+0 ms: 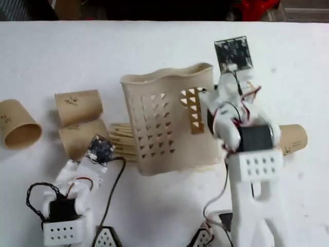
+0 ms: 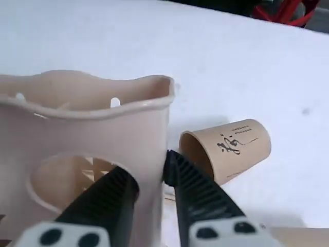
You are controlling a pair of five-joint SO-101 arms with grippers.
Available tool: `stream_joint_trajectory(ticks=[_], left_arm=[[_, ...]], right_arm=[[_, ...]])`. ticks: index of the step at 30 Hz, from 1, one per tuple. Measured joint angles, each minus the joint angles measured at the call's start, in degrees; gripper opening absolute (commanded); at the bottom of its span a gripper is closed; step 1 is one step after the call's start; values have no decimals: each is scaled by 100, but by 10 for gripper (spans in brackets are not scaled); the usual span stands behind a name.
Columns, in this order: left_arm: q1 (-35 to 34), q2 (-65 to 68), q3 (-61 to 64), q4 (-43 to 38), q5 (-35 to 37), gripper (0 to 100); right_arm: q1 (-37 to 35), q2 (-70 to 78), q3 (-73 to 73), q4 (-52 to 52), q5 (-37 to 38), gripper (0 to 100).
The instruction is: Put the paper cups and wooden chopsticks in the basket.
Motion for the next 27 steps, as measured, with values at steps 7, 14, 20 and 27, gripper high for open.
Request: stream_joint_trajectory(ticks=[7, 14, 20, 27], left_arm=[[0, 0, 0, 0, 0, 26], [0, 0, 0, 0, 0, 27], [18, 0, 0, 0, 0, 27], [18, 97, -167, -316, -624, 28]], right_arm=[[-9, -870, 0, 334, 0, 15], [-9, -1345, 0, 571, 0, 15], [-9, -1574, 0, 571, 0, 15], [-9, -1591, 0, 466, 0, 15]])
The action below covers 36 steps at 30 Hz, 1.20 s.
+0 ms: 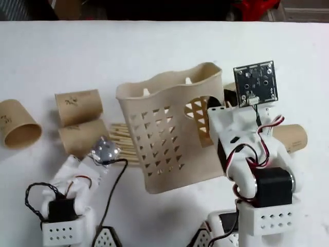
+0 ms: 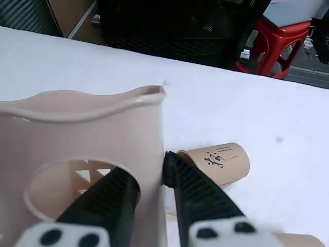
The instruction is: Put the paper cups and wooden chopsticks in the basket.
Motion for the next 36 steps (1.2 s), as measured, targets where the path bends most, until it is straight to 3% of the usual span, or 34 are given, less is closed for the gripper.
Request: stream_joint_trajectory(ticks=[3, 8, 14, 24, 32, 36], left_arm=[[-70, 0, -695, -44, 290, 43], [-149, -79, -2356, -97, 870, 209], [-149, 0, -3569, -220, 1688, 222], [2057, 2180, -5099, -237, 2418, 325], [2910, 2875, -5732, -255, 2646, 328], [2989, 2901, -5292, -888, 2664, 324]], right_arm=[[9, 0, 0, -378, 0, 15], [9, 0, 0, -1116, -404, 15], [0, -9, 545, -2295, -703, 15], [9, 554, 1793, -4378, -607, 15], [18, 2558, 1169, -5327, -563, 15], [18, 3420, 360, -5327, -721, 15]])
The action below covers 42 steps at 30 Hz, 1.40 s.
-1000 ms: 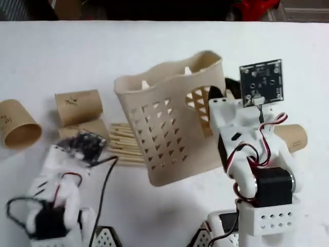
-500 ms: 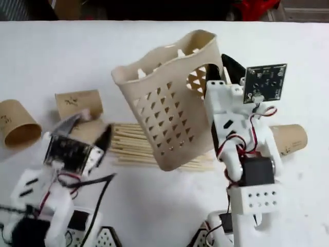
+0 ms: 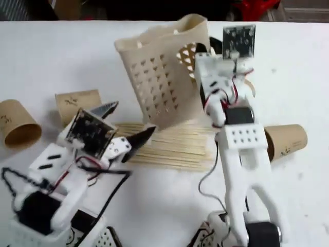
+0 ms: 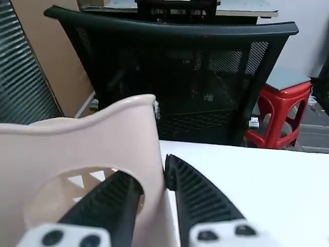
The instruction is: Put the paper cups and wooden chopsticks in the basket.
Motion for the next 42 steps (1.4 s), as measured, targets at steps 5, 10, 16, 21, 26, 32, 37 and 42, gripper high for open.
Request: stream_joint_trajectory(ticks=[5, 10, 16, 21, 26, 32, 37, 42], left_arm=[[-9, 88, 1266, -1266, 0, 287], [-413, 149, 2215, -2637, 0, 284], [-703, 1442, 2277, -3613, 0, 286], [-905, 2927, 2101, -4211, 9, 286], [-1178, 3727, 1705, -4290, 9, 286], [-1231, 3851, 1679, -4492, 9, 286], [-1231, 3851, 1829, -4782, 9, 286], [-1204, 3842, 1873, -4835, 9, 286]], right_arm=[[-18, 712, -897, 246, -123, 15], [-149, 1020, -1301, 703, -149, 15], [-237, 1099, -1327, 958, -158, 16], [-237, 1108, -1363, 1407, -158, 16], [-273, 1108, -1363, 1952, -97, 17], [-422, 1099, -475, 1846, 167, 17], [-431, 607, 747, 897, 185, 18], [-431, -114, 1890, 299, 185, 19]])
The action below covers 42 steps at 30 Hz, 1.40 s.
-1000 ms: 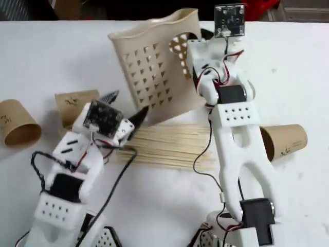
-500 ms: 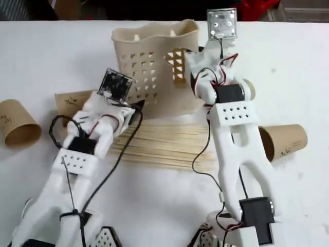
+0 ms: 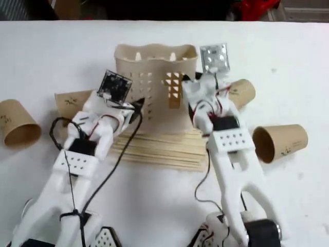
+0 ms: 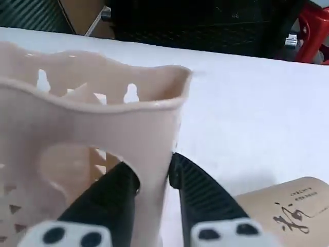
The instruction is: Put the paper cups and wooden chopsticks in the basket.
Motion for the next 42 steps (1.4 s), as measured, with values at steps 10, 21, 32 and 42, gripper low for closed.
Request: stream_joint_trajectory(ticks=[10, 21, 32, 42], left_arm=[[0, 9, 9, 0, 0, 260], [-9, 9, 18, -158, 0, 260], [-35, 967, -369, -519, -9, 260], [-53, 580, -378, 308, -9, 260]], right_arm=[[-281, -1345, 1380, -193, 695, 17], [-290, -1108, 1512, -1635, 1433, 16], [-246, -193, 993, -2374, 1820, 16], [-229, -176, 1029, -1802, 1969, 153]])
